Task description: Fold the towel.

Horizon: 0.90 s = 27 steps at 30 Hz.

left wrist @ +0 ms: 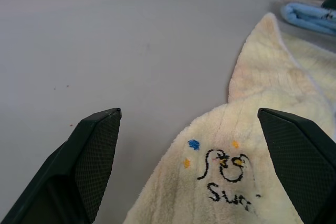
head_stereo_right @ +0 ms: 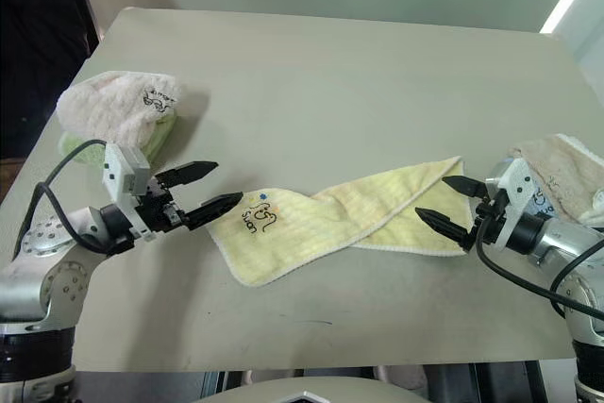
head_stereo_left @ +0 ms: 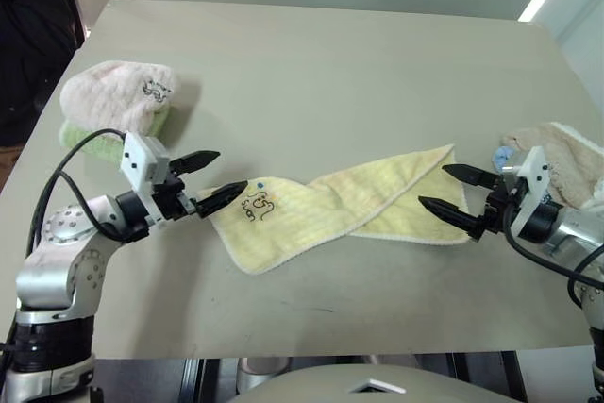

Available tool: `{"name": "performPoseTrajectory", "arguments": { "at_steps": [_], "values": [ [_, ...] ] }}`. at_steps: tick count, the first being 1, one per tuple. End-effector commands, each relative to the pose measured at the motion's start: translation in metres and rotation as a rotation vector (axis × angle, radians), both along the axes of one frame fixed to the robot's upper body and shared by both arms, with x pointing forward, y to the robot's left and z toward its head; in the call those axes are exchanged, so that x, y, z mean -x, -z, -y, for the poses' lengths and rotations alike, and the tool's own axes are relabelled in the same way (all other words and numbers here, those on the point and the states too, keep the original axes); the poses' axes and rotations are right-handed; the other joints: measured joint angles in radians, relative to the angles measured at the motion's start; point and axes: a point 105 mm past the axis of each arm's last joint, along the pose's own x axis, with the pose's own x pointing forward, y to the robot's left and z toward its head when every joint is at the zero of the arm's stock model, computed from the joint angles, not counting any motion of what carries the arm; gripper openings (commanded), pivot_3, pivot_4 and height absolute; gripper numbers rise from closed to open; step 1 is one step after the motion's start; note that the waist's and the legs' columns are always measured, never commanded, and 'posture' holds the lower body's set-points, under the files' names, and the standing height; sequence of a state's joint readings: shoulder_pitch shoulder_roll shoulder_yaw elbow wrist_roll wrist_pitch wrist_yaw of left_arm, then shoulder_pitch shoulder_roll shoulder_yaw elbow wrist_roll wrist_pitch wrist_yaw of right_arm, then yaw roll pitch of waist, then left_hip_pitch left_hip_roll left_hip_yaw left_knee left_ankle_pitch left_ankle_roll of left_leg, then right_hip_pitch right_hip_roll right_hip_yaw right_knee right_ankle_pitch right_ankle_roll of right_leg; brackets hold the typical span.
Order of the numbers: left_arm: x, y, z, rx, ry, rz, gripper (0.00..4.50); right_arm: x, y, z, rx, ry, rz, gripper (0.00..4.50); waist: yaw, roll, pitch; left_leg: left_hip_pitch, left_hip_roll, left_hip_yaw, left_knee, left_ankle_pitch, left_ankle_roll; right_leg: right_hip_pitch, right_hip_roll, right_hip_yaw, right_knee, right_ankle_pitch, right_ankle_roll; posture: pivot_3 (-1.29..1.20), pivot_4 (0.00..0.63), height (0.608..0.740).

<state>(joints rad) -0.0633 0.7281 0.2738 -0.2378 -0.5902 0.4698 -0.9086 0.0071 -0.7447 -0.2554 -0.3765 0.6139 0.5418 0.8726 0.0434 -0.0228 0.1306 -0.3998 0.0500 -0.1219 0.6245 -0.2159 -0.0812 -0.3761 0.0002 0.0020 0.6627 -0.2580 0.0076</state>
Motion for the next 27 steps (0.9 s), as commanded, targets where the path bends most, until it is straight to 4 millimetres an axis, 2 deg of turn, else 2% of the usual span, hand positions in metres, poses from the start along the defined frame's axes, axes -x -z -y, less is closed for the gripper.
{"name": "performPoseTrajectory", "arguments": {
  "at_steps": [1,6,9,13,17,21,27],
  "values": [
    [0.005,-0.014,0.006,-0.023,0.04,0.053,4.48,-0.002,-0.008,-0.004,-0.017,-0.019,0.029,4.5,0.0,0.0,0.0,0.0,0.0,0.0,0.001,0.0,0.0,0.0,0.0,0.0,0.0,0.0,0.0,0.0,0.15,0.74],
    [0.009,-0.013,0.014,-0.021,0.068,0.048,4.48,-0.009,-0.008,0.005,0.0,0.01,0.033,4.5,0.0,0.0,0.0,-0.001,0.0,0.0,0.003,-0.002,0.001,0.0,0.001,0.001,0.0,0.0,-0.001,0.0,0.15,0.74],
    [0.016,-0.013,0.024,-0.04,0.164,0.031,4.48,-0.009,-0.009,0.004,0.008,0.006,0.038,4.5,0.0,0.0,0.0,-0.001,0.001,0.0,0.004,-0.002,0.001,0.0,0.001,0.001,0.0,0.0,-0.002,0.0,0.15,0.74],
    [0.031,-0.005,0.034,-0.196,0.358,0.017,4.48,-0.011,-0.01,0.001,0.02,-0.006,0.044,4.5,-0.001,0.001,0.0,-0.001,0.002,0.0,0.004,-0.002,0.001,0.0,0.002,0.001,0.0,0.0,-0.002,0.0,0.15,0.74],
    [0.045,-0.003,0.034,-0.334,0.594,-0.022,4.48,-0.014,-0.014,0.002,0.029,-0.008,0.057,4.5,0.001,0.001,0.0,-0.001,0.004,-0.003,0.004,-0.004,0.002,-0.002,0.003,0.002,0.001,0.001,-0.004,0.0,0.15,0.74],
    [0.051,0.008,0.034,-0.503,0.788,-0.015,4.48,-0.012,-0.013,-0.001,0.026,-0.006,0.06,4.5,0.003,0.002,-0.001,-0.004,0.013,-0.008,0.004,-0.006,0.002,-0.005,0.003,0.003,0.001,0.002,-0.005,0.0,0.15,0.74],
    [0.048,0.03,0.027,-0.671,0.934,-0.076,4.48,-0.007,-0.012,-0.002,0.024,0.01,0.063,4.5,-0.001,0.002,-0.001,-0.008,0.015,-0.007,0.004,-0.007,0.003,-0.009,0.004,0.004,0.001,0.004,-0.001,0.0,0.15,0.74]
  ]
}}
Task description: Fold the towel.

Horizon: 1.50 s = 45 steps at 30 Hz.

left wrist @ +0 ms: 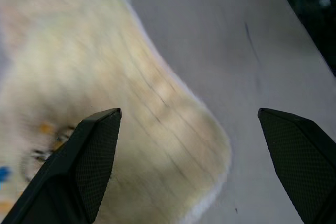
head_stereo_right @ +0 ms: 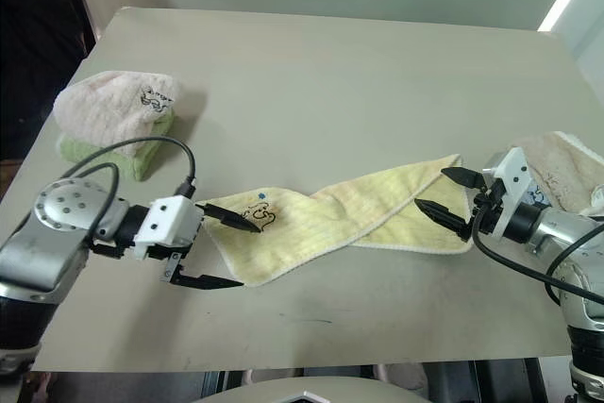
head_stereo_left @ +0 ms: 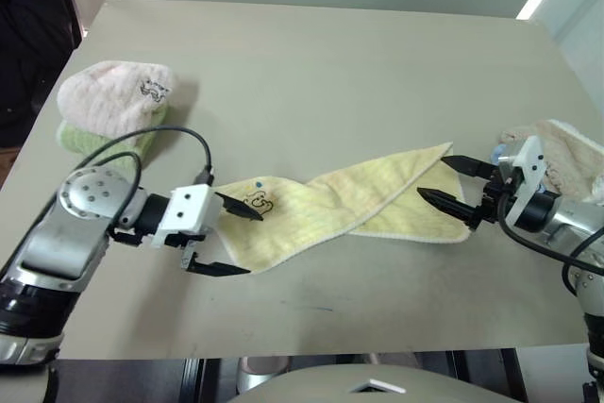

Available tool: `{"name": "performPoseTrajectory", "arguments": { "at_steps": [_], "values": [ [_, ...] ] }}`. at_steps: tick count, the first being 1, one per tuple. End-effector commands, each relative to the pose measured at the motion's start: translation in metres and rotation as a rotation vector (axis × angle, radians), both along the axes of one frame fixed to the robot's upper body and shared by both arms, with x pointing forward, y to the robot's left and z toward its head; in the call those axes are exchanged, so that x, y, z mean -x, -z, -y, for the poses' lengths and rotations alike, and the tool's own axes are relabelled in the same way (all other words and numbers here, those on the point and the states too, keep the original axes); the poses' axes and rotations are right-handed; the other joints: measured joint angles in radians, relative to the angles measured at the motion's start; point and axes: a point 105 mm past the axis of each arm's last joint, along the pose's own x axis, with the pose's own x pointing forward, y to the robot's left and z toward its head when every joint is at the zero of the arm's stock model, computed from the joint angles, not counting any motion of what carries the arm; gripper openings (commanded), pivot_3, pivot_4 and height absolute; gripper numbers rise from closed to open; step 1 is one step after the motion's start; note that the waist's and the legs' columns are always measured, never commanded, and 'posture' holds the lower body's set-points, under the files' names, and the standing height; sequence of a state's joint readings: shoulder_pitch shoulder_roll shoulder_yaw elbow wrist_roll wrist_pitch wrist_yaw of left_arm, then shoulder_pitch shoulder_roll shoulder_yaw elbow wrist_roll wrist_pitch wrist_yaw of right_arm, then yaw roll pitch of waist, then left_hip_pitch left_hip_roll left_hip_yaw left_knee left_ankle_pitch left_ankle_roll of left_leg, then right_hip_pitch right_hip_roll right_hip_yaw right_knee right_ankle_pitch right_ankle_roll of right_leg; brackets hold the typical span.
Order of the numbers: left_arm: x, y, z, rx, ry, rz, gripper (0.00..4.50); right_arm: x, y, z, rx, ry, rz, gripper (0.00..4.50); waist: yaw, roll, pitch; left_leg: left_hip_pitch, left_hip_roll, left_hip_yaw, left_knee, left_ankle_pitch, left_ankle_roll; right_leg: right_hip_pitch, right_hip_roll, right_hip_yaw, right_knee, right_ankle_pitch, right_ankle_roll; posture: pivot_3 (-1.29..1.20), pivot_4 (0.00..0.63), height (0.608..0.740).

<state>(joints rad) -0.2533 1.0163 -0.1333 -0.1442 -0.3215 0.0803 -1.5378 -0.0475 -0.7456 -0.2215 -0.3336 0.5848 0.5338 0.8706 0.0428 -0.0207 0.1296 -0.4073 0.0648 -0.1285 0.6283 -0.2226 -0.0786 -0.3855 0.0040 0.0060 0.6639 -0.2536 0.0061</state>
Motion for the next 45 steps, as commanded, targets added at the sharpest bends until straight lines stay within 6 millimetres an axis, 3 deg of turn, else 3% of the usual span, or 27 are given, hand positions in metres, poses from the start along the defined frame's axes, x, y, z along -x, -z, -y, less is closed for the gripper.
{"name": "performPoseTrajectory", "arguments": {
  "at_steps": [1,6,15,20,30,36,45],
  "values": [
    [0.004,0.005,-0.004,-0.088,0.093,-0.021,4.48,0.003,-0.012,0.0,0.007,0.013,0.054,4.5,-0.001,0.0,0.0,-0.002,0.0,0.0,0.0,0.0,0.0,-0.003,0.0,0.0,0.0,0.0,0.0,0.0,0.15,0.74],
    [0.003,0.022,0.001,-0.132,0.133,-0.028,4.48,0.009,-0.011,0.004,0.006,0.037,0.053,4.5,-0.002,0.001,-0.001,-0.008,0.001,0.0,0.0,0.0,0.0,-0.007,0.0,0.0,0.0,0.002,0.002,0.0,0.15,0.74],
    [0.019,0.025,0.0,-0.165,0.175,-0.081,4.48,0.01,-0.01,0.004,0.004,0.038,0.049,4.5,-0.005,0.003,-0.002,-0.01,0.001,0.0,0.001,-0.001,0.001,-0.009,0.0,0.0,0.0,0.002,0.003,0.0,0.15,0.74],
    [0.012,0.026,-0.002,-0.158,0.163,-0.005,3.43,0.007,-0.011,0.002,0.003,0.017,0.05,4.5,-0.007,0.003,-0.002,-0.009,0.001,0.0,0.002,-0.001,0.001,-0.009,0.0,0.0,0.0,0.003,0.003,0.0,0.15,0.74],
    [0.006,0.019,0.002,-0.105,0.123,0.028,0.03,0.001,-0.013,0.002,0.017,0.002,0.059,4.5,-0.007,0.003,-0.002,-0.01,0.001,0.0,0.002,-0.001,0.001,-0.009,0.0,0.0,0.0,0.003,0.002,0.0,0.15,0.74],
    [0.001,0.019,0.0,-0.08,0.071,0.058,0.03,-0.008,-0.016,0.006,0.066,0.02,0.1,4.5,-0.007,0.003,-0.002,-0.01,0.001,0.0,0.002,-0.001,0.001,-0.009,0.0,0.0,0.001,0.003,0.002,0.0,0.15,0.74],
    [-0.004,0.013,-0.011,-0.094,0.026,0.096,0.03,-0.051,-0.004,0.041,0.471,0.084,0.26,4.5,-0.009,0.003,-0.002,-0.008,0.003,-0.001,0.003,-0.001,0.001,-0.01,0.0,0.0,0.002,0.009,0.0,0.0,0.15,0.74]
  ]
}}
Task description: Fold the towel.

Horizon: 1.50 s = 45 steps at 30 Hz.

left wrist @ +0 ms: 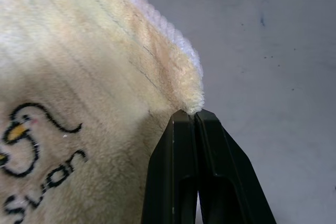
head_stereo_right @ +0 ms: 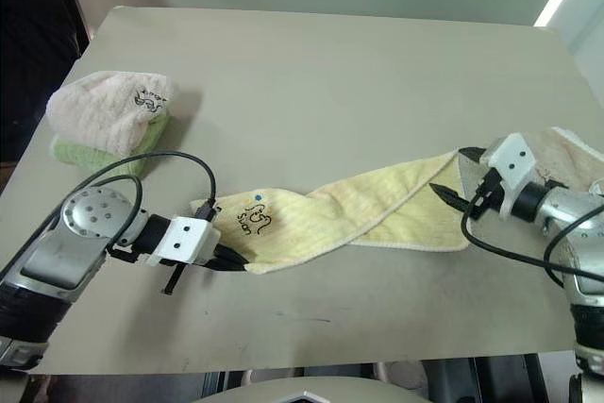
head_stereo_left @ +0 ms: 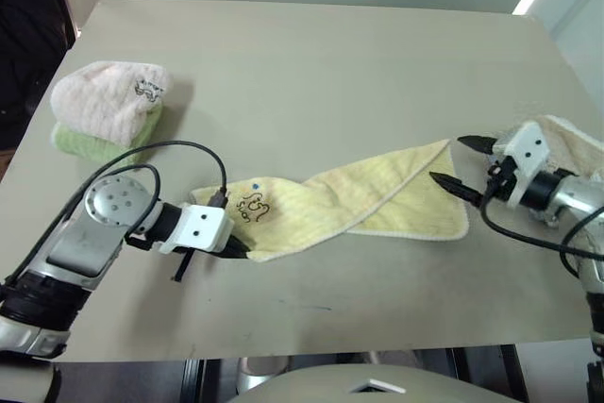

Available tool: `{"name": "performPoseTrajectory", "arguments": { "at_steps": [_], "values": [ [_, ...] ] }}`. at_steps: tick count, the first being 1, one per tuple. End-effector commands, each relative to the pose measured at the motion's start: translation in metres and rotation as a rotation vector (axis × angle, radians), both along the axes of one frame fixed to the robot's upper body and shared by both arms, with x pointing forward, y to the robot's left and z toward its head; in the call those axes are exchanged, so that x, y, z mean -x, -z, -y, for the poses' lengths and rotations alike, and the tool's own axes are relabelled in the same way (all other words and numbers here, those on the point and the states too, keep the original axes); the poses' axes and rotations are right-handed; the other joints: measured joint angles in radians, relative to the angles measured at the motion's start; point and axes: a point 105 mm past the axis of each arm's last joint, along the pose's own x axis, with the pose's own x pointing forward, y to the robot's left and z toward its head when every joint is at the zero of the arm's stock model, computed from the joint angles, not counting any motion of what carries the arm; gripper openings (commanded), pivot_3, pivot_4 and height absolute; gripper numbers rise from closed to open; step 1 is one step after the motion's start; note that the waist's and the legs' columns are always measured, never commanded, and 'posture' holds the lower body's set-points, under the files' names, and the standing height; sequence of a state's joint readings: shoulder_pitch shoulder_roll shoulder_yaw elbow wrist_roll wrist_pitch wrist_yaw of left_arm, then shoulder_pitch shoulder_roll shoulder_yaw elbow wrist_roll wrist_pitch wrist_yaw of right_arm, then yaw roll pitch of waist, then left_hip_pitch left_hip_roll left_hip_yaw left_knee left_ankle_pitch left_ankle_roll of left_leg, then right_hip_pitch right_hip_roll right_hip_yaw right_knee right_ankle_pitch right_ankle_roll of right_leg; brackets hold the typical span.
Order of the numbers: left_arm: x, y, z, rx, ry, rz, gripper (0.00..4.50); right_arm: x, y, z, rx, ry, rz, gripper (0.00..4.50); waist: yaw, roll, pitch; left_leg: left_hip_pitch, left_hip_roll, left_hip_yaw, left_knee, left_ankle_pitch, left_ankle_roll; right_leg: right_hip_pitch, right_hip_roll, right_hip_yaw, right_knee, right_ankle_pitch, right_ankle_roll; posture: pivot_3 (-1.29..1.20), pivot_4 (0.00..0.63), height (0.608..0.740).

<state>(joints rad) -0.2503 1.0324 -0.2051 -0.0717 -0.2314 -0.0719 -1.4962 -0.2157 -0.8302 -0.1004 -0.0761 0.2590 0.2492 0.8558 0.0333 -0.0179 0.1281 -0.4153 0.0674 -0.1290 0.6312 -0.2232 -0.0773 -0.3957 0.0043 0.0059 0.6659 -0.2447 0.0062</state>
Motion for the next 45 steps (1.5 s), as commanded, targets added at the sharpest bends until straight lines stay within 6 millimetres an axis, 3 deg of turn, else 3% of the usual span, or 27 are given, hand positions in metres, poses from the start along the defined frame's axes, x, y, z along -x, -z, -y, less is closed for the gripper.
{"name": "performPoseTrajectory", "arguments": {
  "at_steps": [1,11,19,22,33,40,45],
  "values": [
    [-0.002,-0.006,-0.003,-0.004,-0.006,0.041,0.03,-0.013,0.0,0.012,0.163,-0.007,0.078,4.5,0.001,0.0,0.0,0.0,0.0,0.0,0.0,0.0,0.0,0.0,0.0,0.0,0.0,0.0,0.0,0.0,0.15,0.74],
    [-0.001,-0.005,0.002,0.005,-0.018,0.052,0.03,-0.055,0.001,0.016,0.451,-0.069,0.253,4.5,-0.003,0.004,0.002,0.001,0.002,0.002,0.0,0.0,0.0,-0.005,0.0,-0.001,0.005,0.004,-0.005,0.0,0.15,0.74],
    [0.0,-0.005,0.004,0.014,-0.026,0.055,0.03,-0.07,0.011,0.007,0.567,-0.146,0.313,4.5,-0.003,0.005,0.002,0.001,0.003,0.002,0.0,0.0,0.0,-0.008,-0.001,-0.001,0.012,0.004,-0.008,0.0,0.15,0.74],
    [0.0,-0.006,0.003,0.018,-0.032,0.058,0.0,-0.072,0.012,0.005,0.575,-0.163,0.324,3.93,-0.003,0.005,0.003,0.001,0.003,0.002,0.0,0.0,0.001,-0.009,-0.001,-0.001,0.013,0.003,-0.009,0.0,0.15,0.74],
    [0.0,-0.007,0.001,0.023,-0.05,0.062,0.0,-0.07,0.013,0.006,0.574,-0.182,0.334,0.13,-0.003,0.005,0.003,0.001,0.005,0.004,0.0,0.0,0.0,-0.01,-0.002,-0.001,0.013,0.003,-0.011,0.0,0.15,0.74],
    [-0.01,-0.025,0.01,0.154,-0.12,0.065,0.0,-0.067,0.006,0.012,0.564,-0.162,0.348,0.02,-0.003,0.005,0.003,0.001,0.005,0.004,0.0,0.0,0.0,-0.01,-0.002,-0.001,0.013,0.003,-0.011,0.0,0.15,0.74],
    [-0.064,-0.102,0.002,0.658,-0.477,0.098,0.0,-0.07,-0.029,0.023,0.488,-0.082,0.399,0.02,0.001,0.007,0.003,0.0,0.005,0.006,0.0,0.003,-0.002,-0.01,-0.003,-0.002,0.014,0.004,-0.011,0.0,0.15,0.74]
  ]
}}
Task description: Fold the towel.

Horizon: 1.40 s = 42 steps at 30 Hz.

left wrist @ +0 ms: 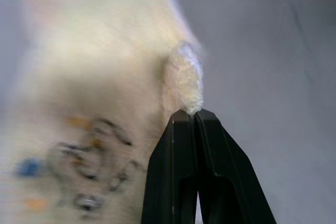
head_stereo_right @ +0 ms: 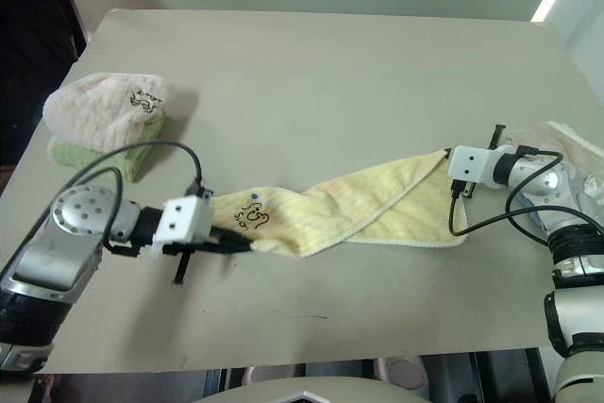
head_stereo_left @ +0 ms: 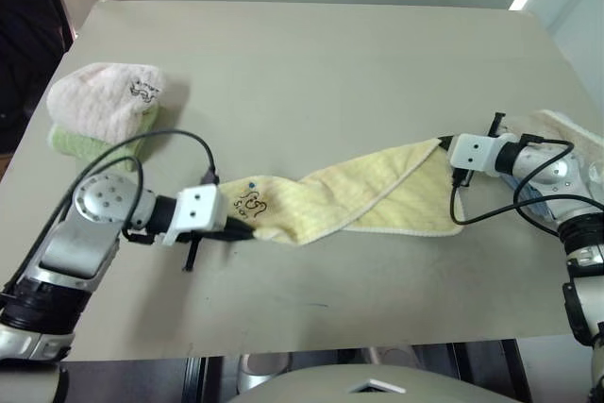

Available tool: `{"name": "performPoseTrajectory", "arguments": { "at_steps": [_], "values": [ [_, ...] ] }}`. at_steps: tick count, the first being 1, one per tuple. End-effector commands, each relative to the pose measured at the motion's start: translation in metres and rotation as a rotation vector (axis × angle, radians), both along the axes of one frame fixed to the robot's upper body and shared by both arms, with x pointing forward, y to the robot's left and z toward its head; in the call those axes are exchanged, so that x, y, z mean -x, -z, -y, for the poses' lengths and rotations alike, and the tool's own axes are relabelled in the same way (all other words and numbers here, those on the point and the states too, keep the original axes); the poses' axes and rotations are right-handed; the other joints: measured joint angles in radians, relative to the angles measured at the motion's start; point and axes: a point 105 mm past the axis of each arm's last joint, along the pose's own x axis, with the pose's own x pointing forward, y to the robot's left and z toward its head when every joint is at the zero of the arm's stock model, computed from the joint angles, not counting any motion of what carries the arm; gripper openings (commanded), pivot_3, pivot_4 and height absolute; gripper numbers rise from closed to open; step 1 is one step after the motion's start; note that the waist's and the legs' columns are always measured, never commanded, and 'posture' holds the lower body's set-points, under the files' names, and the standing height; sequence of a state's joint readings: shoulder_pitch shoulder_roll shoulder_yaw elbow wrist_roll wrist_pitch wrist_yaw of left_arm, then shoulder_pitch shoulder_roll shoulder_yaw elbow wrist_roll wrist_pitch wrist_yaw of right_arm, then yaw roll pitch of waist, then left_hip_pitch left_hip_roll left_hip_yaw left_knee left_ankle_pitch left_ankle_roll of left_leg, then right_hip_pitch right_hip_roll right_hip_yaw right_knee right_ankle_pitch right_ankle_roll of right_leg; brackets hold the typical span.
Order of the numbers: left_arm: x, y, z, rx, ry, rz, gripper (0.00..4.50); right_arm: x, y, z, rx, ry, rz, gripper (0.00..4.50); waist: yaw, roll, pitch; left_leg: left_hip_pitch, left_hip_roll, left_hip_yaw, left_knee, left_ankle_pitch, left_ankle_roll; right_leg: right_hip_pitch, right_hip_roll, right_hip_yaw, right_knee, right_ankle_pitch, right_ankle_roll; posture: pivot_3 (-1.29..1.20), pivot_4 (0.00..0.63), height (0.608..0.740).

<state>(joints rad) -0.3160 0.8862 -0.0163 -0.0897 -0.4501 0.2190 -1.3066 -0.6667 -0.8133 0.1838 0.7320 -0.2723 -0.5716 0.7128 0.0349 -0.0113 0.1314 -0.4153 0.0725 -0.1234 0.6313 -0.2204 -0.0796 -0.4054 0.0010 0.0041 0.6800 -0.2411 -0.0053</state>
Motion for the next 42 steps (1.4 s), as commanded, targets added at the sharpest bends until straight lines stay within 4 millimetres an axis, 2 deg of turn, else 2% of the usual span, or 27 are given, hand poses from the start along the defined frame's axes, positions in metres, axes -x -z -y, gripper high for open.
{"name": "performPoseTrajectory", "arguments": {
  "at_steps": [1,3,6,9,11,13,17,19,20,23,26,28,32,34,35,38,40,42],
  "values": [
    [-0.033,-0.06,-0.02,0.297,-0.227,0.066,0.0,-0.004,-0.049,0.011,-0.083,0.037,0.11,0.02,-0.002,0.001,0.0,0.0,0.0,0.0,0.0,0.0,0.0,0.0,0.0,0.0,0.0,0.001,-0.001,0.0,0.15,0.74],
    [-0.055,-0.087,-0.039,0.417,-0.368,0.155,0.0,-0.007,-0.07,0.017,-0.101,0.061,0.15,0.02,-0.003,0.002,0.001,0.001,0.001,0.002,0.0,0.001,0.0,0.0,0.0,0.0,0.0,0.002,0.0,0.0,0.15,0.74],
    [-0.075,-0.106,-0.056,0.505,-0.497,0.218,0.0,-0.009,-0.086,0.02,-0.121,0.078,0.179,0.02,-0.006,0.003,0.001,0.002,0.001,0.004,0.0,0.002,0.0,0.001,0.0,0.002,-0.001,0.003,0.0,0.0,0.15,0.74],
    [-0.097,-0.125,-0.074,0.562,-0.63,0.323,0.0,-0.014,-0.112,0.022,-0.171,0.098,0.229,0.02,-0.008,0.003,0.001,0.003,0.001,0.004,0.0,0.003,0.0,0.001,0.0,0.002,-0.001,0.003,0.001,0.0,0.15,0.74],
    [-0.105,-0.136,-0.079,0.599,-0.669,0.36,0.0,-0.016,-0.127,0.022,-0.187,0.102,0.259,0.02,-0.007,0.003,0.001,0.003,0.001,0.004,0.0,0.003,0.001,0.001,0.0,0.002,-0.001,0.004,0.001,0.0,0.15,0.74],
    [-0.108,-0.154,-0.081,0.648,-0.675,0.411,0.0,-0.017,-0.149,0.022,-0.207,0.097,0.306,0.02,-0.007,0.003,0.001,0.002,0.001,0.004,0.0,0.003,0.002,0.001,0.0,0.002,-0.002,0.004,0.002,0.0,0.15,0.74],
    [-0.108,-0.167,-0.087,0.68,-0.671,0.449,0.0,-0.014,-0.167,0.022,-0.231,0.089,0.339,0.02,-0.007,0.003,0.001,0.0,0.0,0.004,-0.001,0.003,0.002,0.0,0.0,0.002,-0.005,0.004,0.002,0.0,0.15,0.74],
    [-0.095,-0.177,-0.098,0.744,-0.63,0.415,0.0,0.001,-0.186,0.023,-0.291,0.038,0.328,0.02,-0.007,0.004,0.002,-0.001,0.0,0.005,-0.001,0.003,0.002,0.0,0.0,0.002,-0.006,0.004,0.002,0.0,0.15,0.74],
    [-0.088,-0.177,-0.099,0.742,-0.597,0.395,0.0,0.009,-0.189,0.022,-0.305,0.007,0.302,0.02,-0.006,0.004,0.002,-0.003,0.0,0.005,-0.001,0.003,0.002,-0.002,0.0,0.002,-0.007,0.004,0.002,0.0,0.15,0.74],
    [-0.073,-0.164,-0.096,0.675,-0.52,0.336,0.0,0.029,-0.179,0.016,-0.314,-0.065,0.19,0.02,-0.006,0.004,0.002,-0.009,0.001,0.008,-0.002,0.007,0.0,-0.007,0.001,0.002,-0.009,0.003,0.003,0.0,0.15,0.74],
    [-0.052,-0.131,-0.102,0.584,-0.509,0.204,0.0,0.065,-0.147,0.002,-0.337,-0.161,-0.056,0.02,-0.005,0.003,0.002,-0.01,0.002,0.019,-0.003,0.008,-0.002,-0.005,0.003,0.002,-0.017,0.003,0.004,0.0,0.15,0.74],
    [-0.039,-0.117,-0.105,0.554,-0.508,0.138,0.0,0.085,-0.13,-0.006,-0.347,-0.192,-0.181,0.02,-0.005,0.003,0.002,-0.01,0.005,0.023,-0.001,0.008,-0.01,-0.003,0.005,0.004,-0.019,0.001,0.006,0.0,0.15,0.74],
    [-0.011,-0.081,-0.105,0.447,-0.502,0.009,0.0,0.114,-0.098,-0.021,-0.383,-0.219,-0.38,0.02,-0.006,0.002,0.002,-0.01,0.008,0.027,0.002,0.007,-0.011,-0.004,0.011,0.01,-0.018,0.001,0.007,0.0,0.15,0.74],
    [-0.001,-0.066,-0.105,0.399,-0.511,-0.037,0.0,0.126,-0.085,-0.026,-0.392,-0.23,-0.456,0.02,-0.006,0.002,0.002,-0.006,0.007,0.029,0.002,0.003,-0.005,-0.001,0.016,0.016,-0.018,0.002,0.008,0.0,0.15,0.74],
    [0.004,-0.061,-0.105,0.375,-0.511,-0.061,0.0,0.133,-0.077,-0.029,-0.392,-0.237,-0.505,0.02,-0.006,0.002,0.002,-0.002,0.007,0.03,0.002,0.0,0.0,0.002,0.018,0.019,-0.018,0.001,0.008,0.0,0.15,0.74],
    [0.016,-0.054,-0.101,0.338,-0.496,-0.11,0.0,0.146,-0.062,-0.03,-0.366,-0.239,-0.601,0.02,-0.005,0.001,0.003,0.005,0.006,0.03,0.002,0.0,0.0,0.008,0.023,0.023,-0.017,0.0,0.007,0.0,0.15,0.74],
    [0.022,-0.051,-0.1,0.327,-0.487,-0.139,0.0,0.149,-0.06,-0.028,-0.358,-0.232,-0.628,0.02,-0.006,0.0,0.003,0.008,0.007,0.031,0.002,0.0,0.0,0.009,0.026,0.025,-0.017,-0.001,-0.001,0.0,0.15,0.74],
    [0.026,-0.049,-0.099,0.313,-0.481,-0.161,0.0,0.148,-0.059,-0.028,-0.362,-0.232,-0.64,0.02,-0.008,0.0,0.003,0.012,0.008,0.033,0.002,0.001,0.0,0.011,0.028,0.027,-0.017,0.0,0.002,0.0,0.15,0.74]
  ]
}}
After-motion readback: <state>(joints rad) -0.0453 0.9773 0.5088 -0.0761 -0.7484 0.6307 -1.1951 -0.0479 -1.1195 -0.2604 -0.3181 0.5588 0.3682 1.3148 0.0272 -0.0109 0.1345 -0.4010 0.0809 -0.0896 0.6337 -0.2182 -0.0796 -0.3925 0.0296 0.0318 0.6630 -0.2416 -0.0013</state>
